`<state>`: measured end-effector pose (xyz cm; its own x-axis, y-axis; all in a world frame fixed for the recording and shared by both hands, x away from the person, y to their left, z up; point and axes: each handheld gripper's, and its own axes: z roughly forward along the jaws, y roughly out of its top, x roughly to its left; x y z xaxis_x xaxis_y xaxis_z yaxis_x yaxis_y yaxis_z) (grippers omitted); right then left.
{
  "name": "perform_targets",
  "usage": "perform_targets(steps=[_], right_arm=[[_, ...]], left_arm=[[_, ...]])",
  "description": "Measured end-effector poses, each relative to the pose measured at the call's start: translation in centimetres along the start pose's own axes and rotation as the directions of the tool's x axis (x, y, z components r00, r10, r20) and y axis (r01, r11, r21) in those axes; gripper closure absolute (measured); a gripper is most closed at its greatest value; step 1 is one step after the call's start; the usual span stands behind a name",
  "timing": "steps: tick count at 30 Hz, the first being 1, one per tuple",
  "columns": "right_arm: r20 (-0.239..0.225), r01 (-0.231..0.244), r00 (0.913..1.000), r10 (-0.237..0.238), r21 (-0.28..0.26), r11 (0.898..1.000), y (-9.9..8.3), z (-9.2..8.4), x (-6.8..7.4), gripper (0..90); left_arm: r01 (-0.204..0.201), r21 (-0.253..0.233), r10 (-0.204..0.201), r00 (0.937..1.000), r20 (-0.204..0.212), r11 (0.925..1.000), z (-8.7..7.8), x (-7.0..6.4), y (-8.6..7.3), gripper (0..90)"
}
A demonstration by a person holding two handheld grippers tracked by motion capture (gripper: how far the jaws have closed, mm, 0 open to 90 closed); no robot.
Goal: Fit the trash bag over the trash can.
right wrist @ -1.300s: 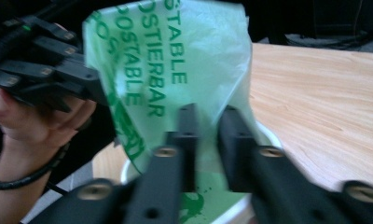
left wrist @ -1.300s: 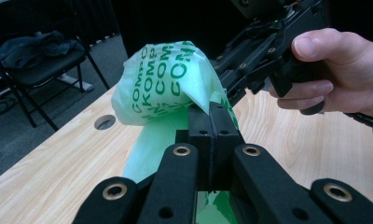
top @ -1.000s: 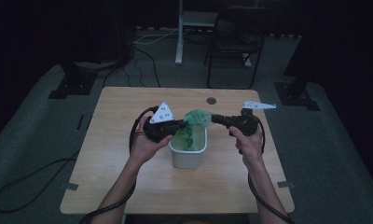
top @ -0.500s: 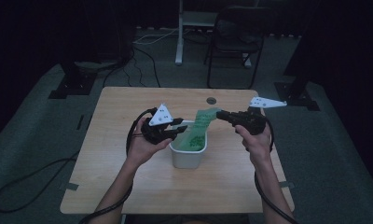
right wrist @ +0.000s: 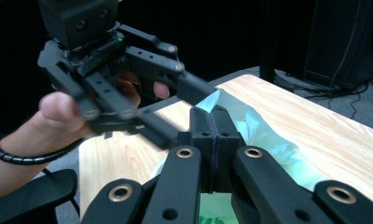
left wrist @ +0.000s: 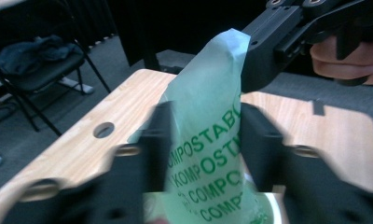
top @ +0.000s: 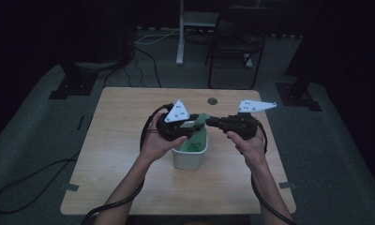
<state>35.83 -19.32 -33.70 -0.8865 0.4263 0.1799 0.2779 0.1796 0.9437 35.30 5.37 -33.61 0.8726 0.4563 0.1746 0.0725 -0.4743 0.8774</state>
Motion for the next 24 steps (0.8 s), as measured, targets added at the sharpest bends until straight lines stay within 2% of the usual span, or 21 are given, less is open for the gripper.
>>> perform_targets(steps=[2,3,6,10,15,18,24], right_arm=[[-0.003,0.006,1.0000,-0.005,0.005,1.000,0.0,0.0,0.2,90.0],[-0.003,0.010,1.0000,-0.010,0.007,1.000,0.0,0.0,0.3,90.0],[-0.013,0.017,0.9998,-0.016,0.021,1.000,-0.2,-0.2,0.4,89.7],[-0.027,0.014,0.9995,-0.014,0.005,1.000,-0.3,-0.9,0.3,78.0],[0.065,-0.017,0.9977,0.018,-0.011,1.000,0.1,-1.8,-0.3,69.7],[0.077,-0.045,0.9960,0.045,-0.003,0.999,0.0,-1.5,-0.5,62.4],[0.072,-0.056,0.9959,0.055,0.017,0.998,-0.7,-0.9,-0.5,60.5]], left_arm=[[-0.011,0.001,0.011,0.9999,0.001,0.9999,-0.1,-0.1,0.0,85.8],[-0.018,0.003,0.018,0.9998,-0.001,0.9998,-0.3,-0.2,-0.1,90.0],[-0.033,0.008,0.033,0.9994,-0.007,0.9994,-0.7,-0.5,-0.3,90.0],[-0.041,0.002,0.042,0.9990,-0.016,0.9991,-1.4,-1.0,-0.8,90.0],[-0.049,-0.020,0.049,0.9988,-0.009,0.9986,-2.2,-1.8,-1.7,90.0],[-0.057,-0.030,0.057,0.9983,-0.013,0.9979,-2.6,-2.8,-2.3,90.0],[-0.070,-0.035,0.070,0.9975,0.007,0.9969,-3.1,-5.5,-4.1,90.0]])
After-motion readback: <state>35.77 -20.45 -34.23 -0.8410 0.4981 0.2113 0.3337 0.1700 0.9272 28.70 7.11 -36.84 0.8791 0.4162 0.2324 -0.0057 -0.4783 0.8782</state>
